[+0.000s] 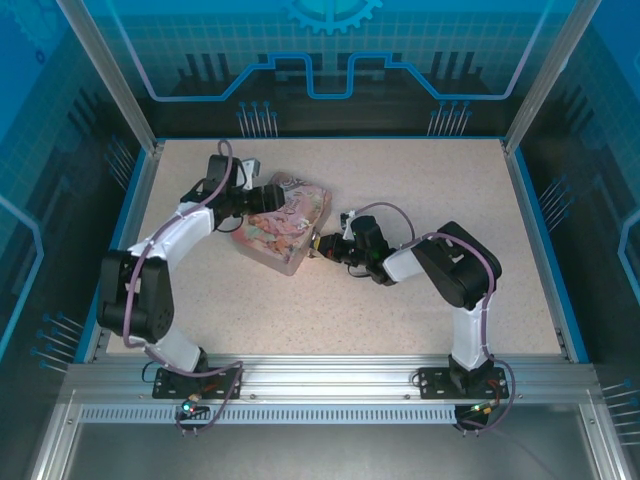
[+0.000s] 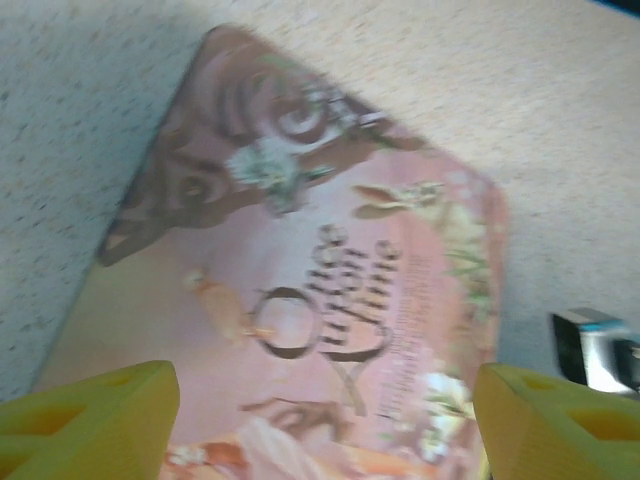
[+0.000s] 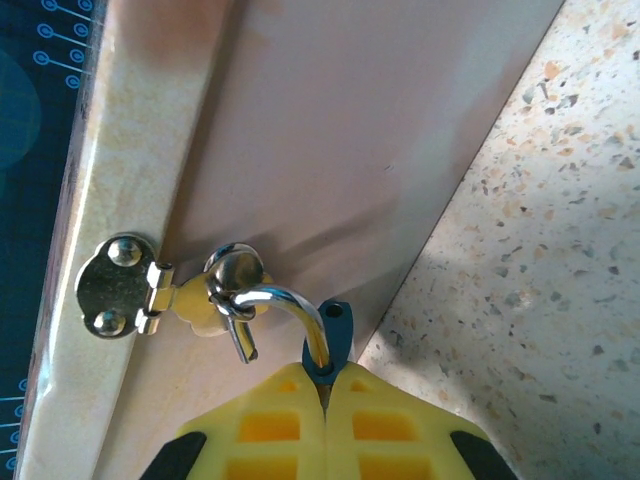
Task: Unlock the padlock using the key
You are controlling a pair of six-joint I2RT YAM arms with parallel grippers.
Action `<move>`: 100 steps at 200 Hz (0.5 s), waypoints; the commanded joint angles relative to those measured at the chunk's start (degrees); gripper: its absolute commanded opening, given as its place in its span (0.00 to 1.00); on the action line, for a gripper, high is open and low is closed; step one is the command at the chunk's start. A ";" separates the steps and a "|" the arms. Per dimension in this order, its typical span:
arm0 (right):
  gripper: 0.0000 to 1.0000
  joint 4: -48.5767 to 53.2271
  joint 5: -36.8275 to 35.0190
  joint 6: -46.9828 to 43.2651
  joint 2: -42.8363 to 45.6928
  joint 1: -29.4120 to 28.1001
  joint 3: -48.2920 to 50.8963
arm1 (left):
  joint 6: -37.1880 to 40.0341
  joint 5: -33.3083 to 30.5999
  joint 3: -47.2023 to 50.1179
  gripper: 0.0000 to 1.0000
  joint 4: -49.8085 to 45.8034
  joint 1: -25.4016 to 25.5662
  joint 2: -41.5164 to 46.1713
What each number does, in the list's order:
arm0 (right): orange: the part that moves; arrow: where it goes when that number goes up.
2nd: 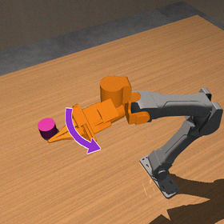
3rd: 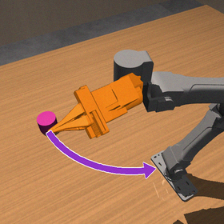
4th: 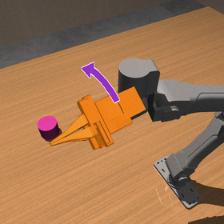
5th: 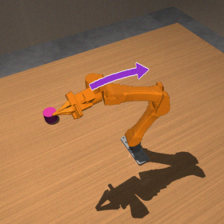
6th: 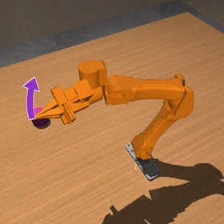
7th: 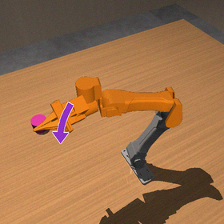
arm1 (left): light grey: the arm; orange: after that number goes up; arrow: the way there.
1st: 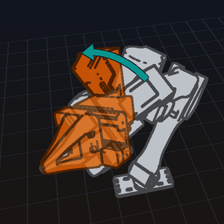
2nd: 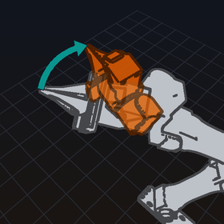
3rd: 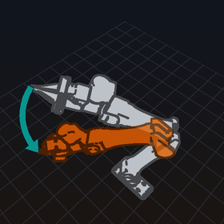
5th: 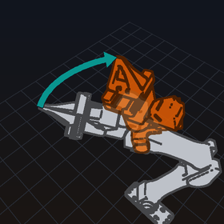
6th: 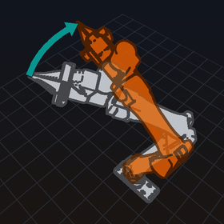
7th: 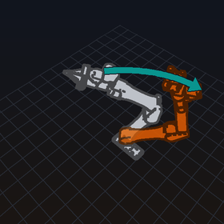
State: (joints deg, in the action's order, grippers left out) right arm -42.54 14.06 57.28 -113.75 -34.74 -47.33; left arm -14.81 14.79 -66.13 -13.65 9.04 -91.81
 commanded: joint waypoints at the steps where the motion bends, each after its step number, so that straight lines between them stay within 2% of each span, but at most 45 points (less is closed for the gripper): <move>1: 0.00 3.77 -1.19 0.49 1.05 -0.67 -0.35 | 0.74 1.15 -0.67 0.78 0.75 3.09 3.86; 30: 0.00 3.83 -1.58 0.29 0.93 -0.74 -0.23 | -3.25 6.38 0.13 0.76 3.30 5.91 2.03; 100: 0.00 1.71 -2.29 2.01 1.01 -0.32 -0.31 | -6.63 6.83 5.84 0.75 7.49 10.56 -1.18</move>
State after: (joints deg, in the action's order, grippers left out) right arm -42.04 13.56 58.13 -113.47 -34.87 -47.33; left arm -19.86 20.01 -62.24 -7.53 18.57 -92.36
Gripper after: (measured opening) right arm 0.049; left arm 0.746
